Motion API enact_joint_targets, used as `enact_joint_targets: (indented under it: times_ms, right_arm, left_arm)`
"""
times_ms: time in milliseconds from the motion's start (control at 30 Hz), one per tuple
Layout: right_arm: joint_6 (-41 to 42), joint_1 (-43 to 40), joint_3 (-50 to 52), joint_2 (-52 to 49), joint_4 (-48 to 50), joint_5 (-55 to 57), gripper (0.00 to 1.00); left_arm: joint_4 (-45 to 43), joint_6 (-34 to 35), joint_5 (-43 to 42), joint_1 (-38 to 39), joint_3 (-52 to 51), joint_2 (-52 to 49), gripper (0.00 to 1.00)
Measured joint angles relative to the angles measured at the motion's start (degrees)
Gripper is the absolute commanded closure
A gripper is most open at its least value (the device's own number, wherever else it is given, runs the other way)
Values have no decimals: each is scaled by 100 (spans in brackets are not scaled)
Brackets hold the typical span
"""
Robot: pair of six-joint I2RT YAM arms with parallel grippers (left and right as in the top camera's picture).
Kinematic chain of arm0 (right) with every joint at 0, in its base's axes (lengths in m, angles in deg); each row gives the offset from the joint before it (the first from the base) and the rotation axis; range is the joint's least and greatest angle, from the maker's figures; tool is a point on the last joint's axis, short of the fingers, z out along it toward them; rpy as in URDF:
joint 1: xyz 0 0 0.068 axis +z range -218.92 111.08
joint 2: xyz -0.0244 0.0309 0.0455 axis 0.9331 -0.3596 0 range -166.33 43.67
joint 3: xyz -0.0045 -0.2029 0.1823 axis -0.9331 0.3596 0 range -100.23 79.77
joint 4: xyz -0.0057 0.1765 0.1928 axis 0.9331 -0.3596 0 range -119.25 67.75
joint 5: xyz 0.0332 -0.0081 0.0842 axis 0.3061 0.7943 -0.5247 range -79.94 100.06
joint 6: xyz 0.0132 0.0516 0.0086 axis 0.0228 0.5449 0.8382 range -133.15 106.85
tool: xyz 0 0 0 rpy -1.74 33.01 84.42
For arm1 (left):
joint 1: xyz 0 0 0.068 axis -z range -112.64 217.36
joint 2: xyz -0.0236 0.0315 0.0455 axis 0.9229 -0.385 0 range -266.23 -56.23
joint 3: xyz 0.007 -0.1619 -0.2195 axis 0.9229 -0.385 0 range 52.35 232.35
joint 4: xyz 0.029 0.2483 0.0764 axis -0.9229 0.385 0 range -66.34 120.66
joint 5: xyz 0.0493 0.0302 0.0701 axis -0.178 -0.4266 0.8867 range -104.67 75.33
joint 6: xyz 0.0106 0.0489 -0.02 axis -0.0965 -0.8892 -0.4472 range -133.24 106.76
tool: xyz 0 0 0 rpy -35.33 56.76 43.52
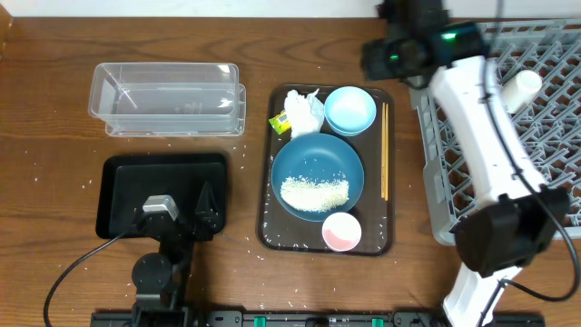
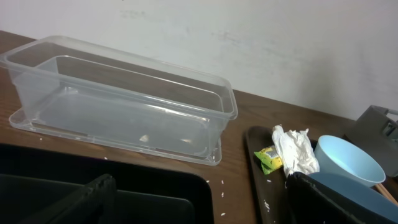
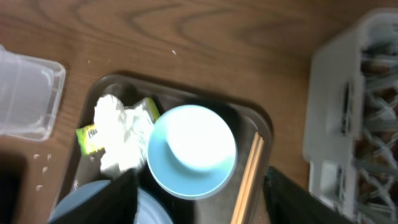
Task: Sort waste into correct bins and load items into the dishwasher rack
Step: 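Reach the right gripper back to the tray and grasp the light-blue bowl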
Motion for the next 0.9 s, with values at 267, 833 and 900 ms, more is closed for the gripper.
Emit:
enact_joint_targets:
  times_ms: [267,833,900]
  right_arm:
    - [192,673,0,-835,321,498,54]
    - [393,1014,0,-1899,131,533,70]
    - [404,1014,0,-1899,107,535,70]
  left_arm:
    - [0,0,0,0,0,0,10]
    - [0,-2,0,0,0,0,11]
    - [0,0,0,0,0,0,10]
